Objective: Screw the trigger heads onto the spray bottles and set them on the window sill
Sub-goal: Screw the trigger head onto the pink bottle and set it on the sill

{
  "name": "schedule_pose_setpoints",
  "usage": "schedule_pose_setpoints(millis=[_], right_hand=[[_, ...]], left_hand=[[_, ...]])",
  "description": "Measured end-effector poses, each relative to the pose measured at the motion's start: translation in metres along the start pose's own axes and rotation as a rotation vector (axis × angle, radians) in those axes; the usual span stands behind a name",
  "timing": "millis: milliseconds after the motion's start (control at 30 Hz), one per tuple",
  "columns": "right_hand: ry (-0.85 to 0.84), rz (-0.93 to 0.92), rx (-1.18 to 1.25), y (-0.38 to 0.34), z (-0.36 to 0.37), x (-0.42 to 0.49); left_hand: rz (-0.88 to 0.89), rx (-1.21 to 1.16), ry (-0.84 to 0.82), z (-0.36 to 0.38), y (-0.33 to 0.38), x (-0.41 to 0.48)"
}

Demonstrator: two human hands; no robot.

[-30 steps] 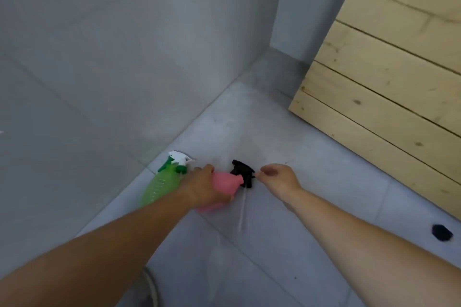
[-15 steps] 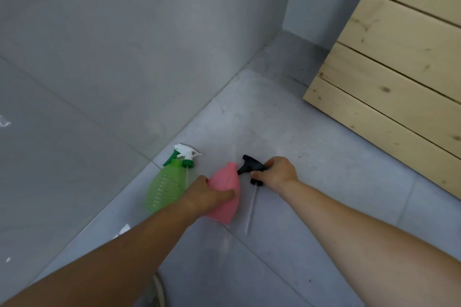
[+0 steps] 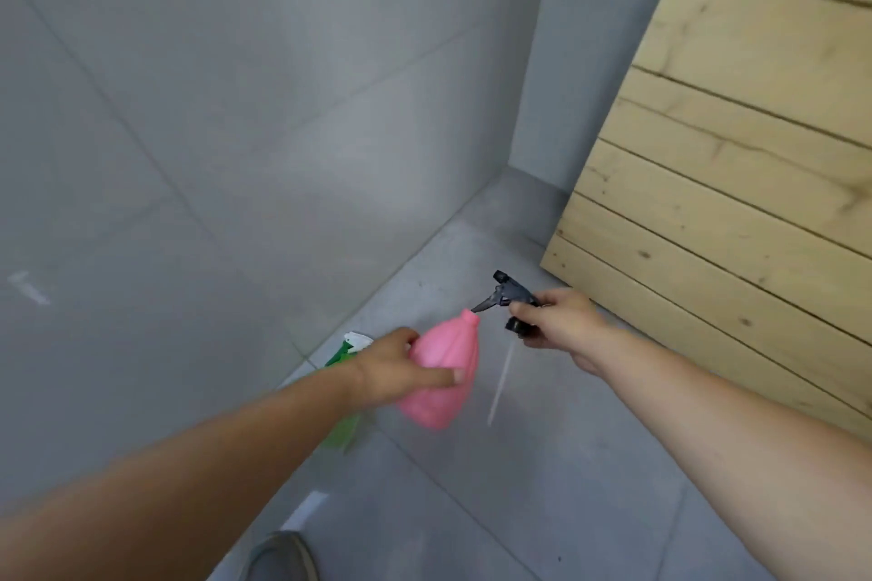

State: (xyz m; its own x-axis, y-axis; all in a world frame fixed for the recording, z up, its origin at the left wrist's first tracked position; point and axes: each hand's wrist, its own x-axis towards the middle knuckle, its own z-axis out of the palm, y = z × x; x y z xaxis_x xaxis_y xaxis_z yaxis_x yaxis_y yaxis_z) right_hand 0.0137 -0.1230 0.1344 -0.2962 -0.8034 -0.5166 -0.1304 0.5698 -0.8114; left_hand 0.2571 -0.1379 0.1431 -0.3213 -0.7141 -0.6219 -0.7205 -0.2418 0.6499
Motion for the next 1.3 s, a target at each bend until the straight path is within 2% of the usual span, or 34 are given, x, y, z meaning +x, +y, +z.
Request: schedule_pose_setpoints(millis=[167,267,367,500,667,900,1033,1133,1300], right_hand=[[0.039,-0.181,0.09,-0.07,-0.039,-0.073],[0.126,-0.3,0.116,-0.105,-0.064,-0.115],[0.228,-0.421,0.241,-0.137,-0.086,-0.16],[0.309,-0.56,0.431,-0.156,-0.107,-0.213],[0.34,-0.595,0.568,-0.152,-0.113,-0.247],[0.264,-0.584,0.529,-0.144,-0.099,-0.25],[0.121,-0.519,0.513,-0.137,-0.079,-0.248],[0.012,-0.512,0.417,-0.131,-0.066,-0.245],[-0.022,-0.554,0.284,-0.131,-0.063,-0.243]], left_hand=[[0.14,0.131,0.027,-0.034,0.051,-0.061],[0.218,0.179,0.059,-0.052,0.076,-0.096],[0.272,0.17,0.085,-0.063,0.088,-0.13],[0.34,0.145,0.093,-0.068,0.089,-0.161],[0.387,0.104,0.058,-0.06,0.091,-0.182],[0.434,0.073,0.017,-0.045,0.097,-0.192],[0.465,-0.01,-0.009,-0.041,0.105,-0.196],[0.501,-0.083,-0.007,-0.04,0.111,-0.2],[0.536,-0.174,-0.029,-0.037,0.113,-0.206]])
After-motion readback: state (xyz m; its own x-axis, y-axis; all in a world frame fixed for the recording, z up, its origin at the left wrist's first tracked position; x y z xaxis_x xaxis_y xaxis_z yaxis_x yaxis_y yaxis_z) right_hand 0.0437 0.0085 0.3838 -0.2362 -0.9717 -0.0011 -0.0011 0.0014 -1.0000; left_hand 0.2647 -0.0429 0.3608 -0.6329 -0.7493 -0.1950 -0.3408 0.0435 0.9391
